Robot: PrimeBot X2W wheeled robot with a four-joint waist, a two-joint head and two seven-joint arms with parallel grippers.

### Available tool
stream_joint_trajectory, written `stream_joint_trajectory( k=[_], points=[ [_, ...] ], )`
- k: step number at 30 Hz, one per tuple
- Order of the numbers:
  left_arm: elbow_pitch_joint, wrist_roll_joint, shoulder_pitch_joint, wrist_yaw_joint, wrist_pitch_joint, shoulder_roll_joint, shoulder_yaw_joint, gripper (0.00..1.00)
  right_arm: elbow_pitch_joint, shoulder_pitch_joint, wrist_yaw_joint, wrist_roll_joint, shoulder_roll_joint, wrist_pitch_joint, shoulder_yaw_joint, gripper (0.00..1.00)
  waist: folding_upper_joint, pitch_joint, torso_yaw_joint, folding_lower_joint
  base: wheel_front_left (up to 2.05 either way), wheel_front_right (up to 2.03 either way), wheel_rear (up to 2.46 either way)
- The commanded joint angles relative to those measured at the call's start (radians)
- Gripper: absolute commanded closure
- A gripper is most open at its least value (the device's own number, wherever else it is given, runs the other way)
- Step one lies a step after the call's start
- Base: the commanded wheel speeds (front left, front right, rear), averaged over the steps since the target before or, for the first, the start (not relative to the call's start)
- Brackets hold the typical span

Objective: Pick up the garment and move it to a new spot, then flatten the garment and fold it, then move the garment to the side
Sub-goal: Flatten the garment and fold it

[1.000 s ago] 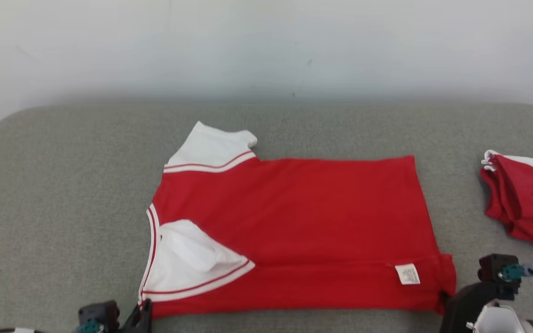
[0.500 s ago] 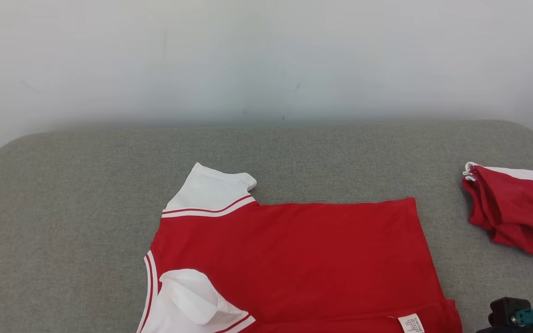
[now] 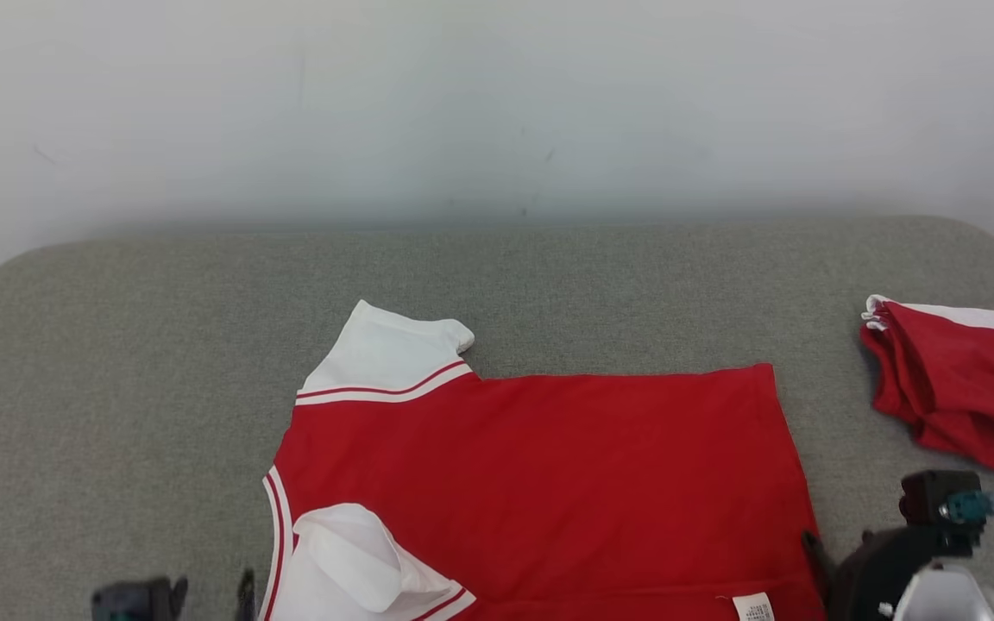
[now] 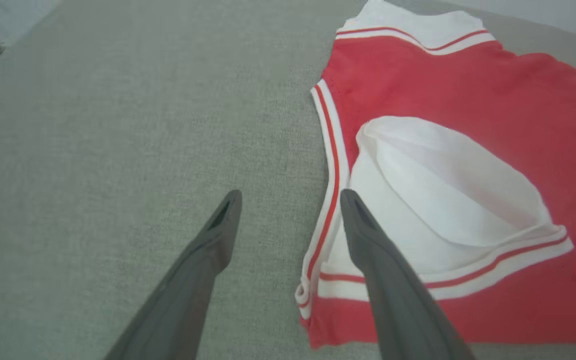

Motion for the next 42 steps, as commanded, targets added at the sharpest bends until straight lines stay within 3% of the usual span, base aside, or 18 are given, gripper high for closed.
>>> stream_joint_trajectory(
  k=[1,5,11,13,14,15,18,23,42],
  points=[
    [-0.011,0.022,-0.053,-0.010,0.013,0.016,0.002,0.00,-0.013,-0.039,-0.003,-0.013,-0.005,0.006,0.012,0.00,0.0000,0.021,-0.001,0.0000,0.00,0.00,0.00],
    [0.004,0.052,-0.247,-0.058,0.079,0.030,-0.028,0.00,-0.013,-0.164,-0.003,-0.020,-0.035,0.023,0.060,0.00,0.0000,0.086,-0.006,0.0000,0.00,0.00,0.00],
    [0.188,0.070,-0.584,-0.161,0.188,-0.027,-0.084,0.00,0.037,-0.356,-0.003,-0.015,-0.076,0.031,0.161,0.00,0.0000,0.196,-0.035,0.0000,0.00,0.00,0.00],
    [0.222,0.081,-0.636,-0.172,0.198,-0.028,-0.087,0.00,0.046,-0.385,-0.003,-0.010,-0.084,0.030,0.182,0.00,0.0000,0.217,-0.049,0.0000,0.00,0.00,0.00],
    [0.260,0.085,-0.680,-0.186,0.217,-0.031,-0.100,0.00,0.058,-0.412,-0.003,-0.004,-0.088,0.028,0.203,0.00,0.0000,0.233,-0.062,0.0000,0.00,0.00,0.00],
    [0.381,0.098,-0.833,-0.221,0.266,-0.044,-0.115,0.00,0.086,-0.511,-0.003,0.015,-0.105,0.018,0.276,0.00,0.0000,0.301,-0.114,0.0000,0.00,0.00,0.00],
    [0.454,0.098,-0.914,-0.241,0.287,-0.051,-0.115,0.00,0.098,-0.564,-0.003,0.027,-0.108,-0.002,0.309,0.00,0.0000,0.345,-0.144,0.0000,0.00,0.00,0.00],
    [0.551,0.104,-1.000,-0.261,0.316,-0.045,-0.123,0.00,0.116,-0.609,-0.003,0.035,-0.106,-0.045,0.333,0.00,0.0000,0.392,-0.176,0.0000,0.00,0.00,0.00],
    [0.683,0.135,-1.093,-0.246,0.369,0.008,-0.147,0.00,0.131,-0.579,-0.003,0.031,-0.101,-0.077,0.337,0.00,0.0000,0.404,-0.205,0.0000,0.00,0.00,0.00]
  ],
)
